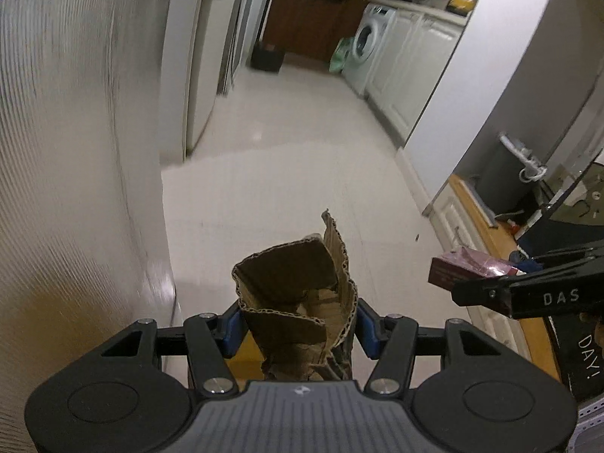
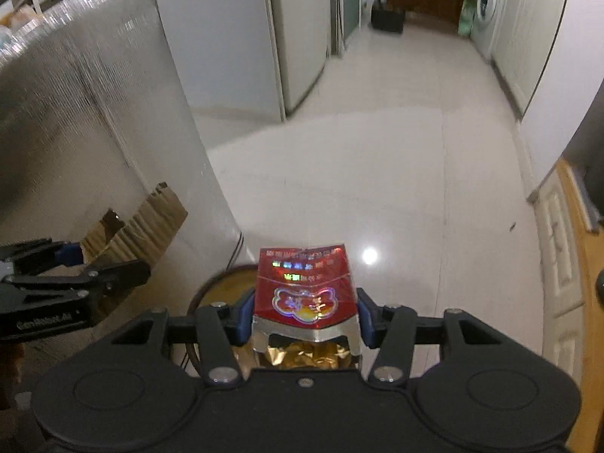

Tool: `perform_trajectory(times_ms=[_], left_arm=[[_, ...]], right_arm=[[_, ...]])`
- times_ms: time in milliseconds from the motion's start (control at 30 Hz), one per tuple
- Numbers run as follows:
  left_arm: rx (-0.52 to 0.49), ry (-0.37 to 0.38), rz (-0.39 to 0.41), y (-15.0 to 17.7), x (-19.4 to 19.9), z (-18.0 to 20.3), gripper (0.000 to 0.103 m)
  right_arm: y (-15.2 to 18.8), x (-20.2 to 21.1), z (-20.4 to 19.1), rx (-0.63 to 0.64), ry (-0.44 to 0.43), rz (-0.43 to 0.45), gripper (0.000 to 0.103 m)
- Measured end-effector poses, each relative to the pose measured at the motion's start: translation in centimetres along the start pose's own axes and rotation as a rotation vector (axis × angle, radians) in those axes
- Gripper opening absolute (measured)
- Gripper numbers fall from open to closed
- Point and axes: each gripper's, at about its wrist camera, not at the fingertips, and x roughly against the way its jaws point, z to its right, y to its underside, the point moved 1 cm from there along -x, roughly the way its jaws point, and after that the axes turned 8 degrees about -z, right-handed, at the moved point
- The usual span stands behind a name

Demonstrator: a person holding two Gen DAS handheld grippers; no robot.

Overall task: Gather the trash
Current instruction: 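Carry the cardboard and red wrapper with both tools over the yellow bin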

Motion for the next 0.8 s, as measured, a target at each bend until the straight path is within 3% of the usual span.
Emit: perform_trajectory(times_ms=[333, 433, 800], left_arm=[[0.077, 0.013, -0.113, 2.1, -7.1, -4.3, 0.059], [0.096, 0.009, -0.146, 2.6, -9.1, -5.6, 0.059], [0.128, -0.035, -0.278, 4.1, -13.9, -8.5, 0.06]], right_arm=[[-1.8, -8.1, -1.5, 0.017, -0.017, -0.177, 0.053], [-1.8, -10.7, -2.1, 0.015, -0.065, -0.225, 0.053], [-1.3, -18.8, -1.6, -0.129, -0.09, -0.331, 0.054]])
